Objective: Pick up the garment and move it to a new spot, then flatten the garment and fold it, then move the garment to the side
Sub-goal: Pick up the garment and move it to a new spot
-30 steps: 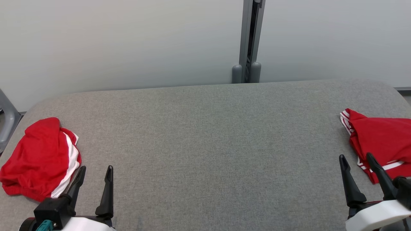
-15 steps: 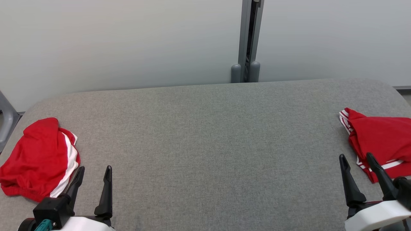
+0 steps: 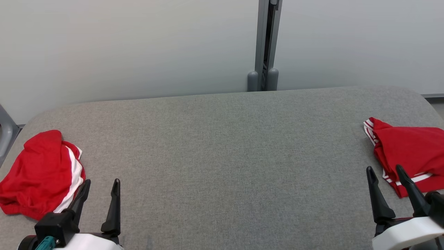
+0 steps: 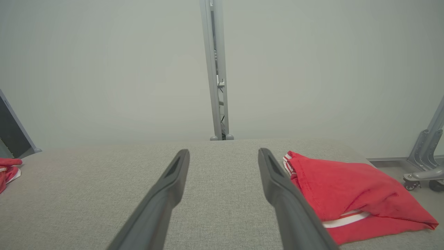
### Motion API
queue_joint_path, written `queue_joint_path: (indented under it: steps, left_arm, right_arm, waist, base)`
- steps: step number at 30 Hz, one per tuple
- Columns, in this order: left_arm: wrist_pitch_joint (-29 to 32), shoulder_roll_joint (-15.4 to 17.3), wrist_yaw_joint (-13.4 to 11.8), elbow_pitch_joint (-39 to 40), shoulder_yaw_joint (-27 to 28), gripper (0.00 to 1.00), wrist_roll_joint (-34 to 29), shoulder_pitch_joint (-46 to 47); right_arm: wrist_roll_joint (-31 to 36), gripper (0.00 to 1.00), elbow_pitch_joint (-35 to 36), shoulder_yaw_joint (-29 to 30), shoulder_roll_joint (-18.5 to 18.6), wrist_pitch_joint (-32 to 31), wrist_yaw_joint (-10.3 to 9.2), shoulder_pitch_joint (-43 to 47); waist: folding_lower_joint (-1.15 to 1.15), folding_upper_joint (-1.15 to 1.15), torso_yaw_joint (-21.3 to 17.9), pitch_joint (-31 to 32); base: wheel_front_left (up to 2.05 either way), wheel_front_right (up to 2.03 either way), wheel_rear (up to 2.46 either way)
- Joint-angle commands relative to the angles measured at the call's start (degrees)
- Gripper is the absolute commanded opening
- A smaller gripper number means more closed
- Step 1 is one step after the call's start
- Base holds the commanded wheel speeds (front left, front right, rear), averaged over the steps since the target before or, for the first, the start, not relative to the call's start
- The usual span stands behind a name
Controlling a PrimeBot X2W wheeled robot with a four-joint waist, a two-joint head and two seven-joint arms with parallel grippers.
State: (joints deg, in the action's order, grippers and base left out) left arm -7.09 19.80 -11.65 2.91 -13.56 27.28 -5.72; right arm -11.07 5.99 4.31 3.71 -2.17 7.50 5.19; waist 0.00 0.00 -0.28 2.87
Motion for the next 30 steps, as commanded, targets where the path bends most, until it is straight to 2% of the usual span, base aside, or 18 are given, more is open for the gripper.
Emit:
queue_joint_path:
  steps: [1,7,21,30]
  left_arm:
    - [0.23,0.53,-0.12,0.24,0.13,1.00,0.09,0.53]
    - [0.08,0.81,0.02,0.70,0.19,1.00,-0.04,2.18]
    - [-1.26,2.27,0.57,0.73,2.21,1.00,0.99,5.06]
    - [-2.07,1.98,0.85,0.06,2.12,1.00,1.76,5.63]
  right_arm:
    - [-0.45,1.00,0.24,0.27,-0.01,0.24,-0.02,0.03]
    - [-0.31,1.00,1.30,0.39,-0.16,0.25,-0.02,1.11]
    - [-1.09,1.00,2.75,0.09,-0.50,0.57,-0.02,-0.47]
    - [-1.33,1.00,2.27,0.04,-0.62,0.94,-0.02,-0.72]
  waist:
    - [0.00,0.00,0.16,0.04]
    - [0.00,0.00,4.07,-0.25]
    - [0.00,0.00,21.15,-1.82]
    - [0.00,0.00,24.98,-2.16]
  base:
    - [0.00,0.00,0.00]
    - [0.00,0.00,0.00]
    - [0.00,0.00,0.00]
    - [0.00,0.00,0.00]
